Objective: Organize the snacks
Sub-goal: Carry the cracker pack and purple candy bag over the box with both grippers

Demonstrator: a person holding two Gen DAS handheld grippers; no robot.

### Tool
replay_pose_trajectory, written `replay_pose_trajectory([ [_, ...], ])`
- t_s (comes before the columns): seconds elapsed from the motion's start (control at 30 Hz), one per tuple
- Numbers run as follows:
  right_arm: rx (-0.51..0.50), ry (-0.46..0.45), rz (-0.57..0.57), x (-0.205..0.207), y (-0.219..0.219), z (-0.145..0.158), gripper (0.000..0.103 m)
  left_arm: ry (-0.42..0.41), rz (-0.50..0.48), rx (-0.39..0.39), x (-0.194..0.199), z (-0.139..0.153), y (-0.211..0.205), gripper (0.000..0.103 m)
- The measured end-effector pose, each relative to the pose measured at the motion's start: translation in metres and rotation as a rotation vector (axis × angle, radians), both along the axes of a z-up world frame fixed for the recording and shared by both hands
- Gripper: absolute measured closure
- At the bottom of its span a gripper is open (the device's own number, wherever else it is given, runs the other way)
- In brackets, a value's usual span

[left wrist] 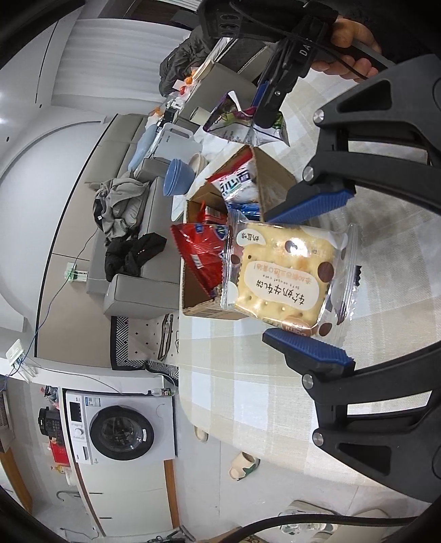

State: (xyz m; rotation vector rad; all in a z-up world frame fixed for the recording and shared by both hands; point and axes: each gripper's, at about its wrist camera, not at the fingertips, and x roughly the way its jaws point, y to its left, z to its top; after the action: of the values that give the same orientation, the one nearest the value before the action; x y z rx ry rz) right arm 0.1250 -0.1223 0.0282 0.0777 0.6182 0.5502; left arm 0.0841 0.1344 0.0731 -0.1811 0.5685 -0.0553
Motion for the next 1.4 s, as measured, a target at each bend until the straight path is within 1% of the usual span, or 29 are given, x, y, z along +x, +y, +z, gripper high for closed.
replay_pose_trajectory([
  [0.13, -0.022, -0.015, -0.017, 0.007, 0.005, 0.005, 0.05, -0.014, 0.02, 0.016, 0.011, 0.006, 0.002, 0.043],
  [0.23, -0.028, -0.009, -0.026, 0.013, 0.008, 0.007, 0.05, -0.017, 0.046, 0.029, 0.017, 0.009, 0.005, 0.043],
  [0.57, -0.059, -0.031, -0.043, 0.035, 0.016, 0.015, 0.05, -0.016, 0.075, 0.057, 0.036, 0.01, 0.008, 0.043],
  [0.8, -0.076, -0.033, -0.05, 0.05, 0.024, 0.015, 0.05, -0.01, 0.081, 0.089, 0.057, 0.005, 0.004, 0.043],
  [1.1, -0.099, -0.039, -0.046, 0.074, 0.037, 0.016, 0.05, 0.0, 0.077, 0.089, 0.072, -0.001, 0.005, 0.043],
  [1.33, -0.139, -0.048, -0.037, 0.095, 0.049, 0.01, 0.05, 0.01, 0.065, 0.099, 0.081, -0.008, -0.001, 0.043],
  [1.4, -0.149, -0.032, -0.038, 0.105, 0.052, 0.006, 0.05, 0.012, 0.058, 0.099, 0.083, -0.009, -0.002, 0.043],
])
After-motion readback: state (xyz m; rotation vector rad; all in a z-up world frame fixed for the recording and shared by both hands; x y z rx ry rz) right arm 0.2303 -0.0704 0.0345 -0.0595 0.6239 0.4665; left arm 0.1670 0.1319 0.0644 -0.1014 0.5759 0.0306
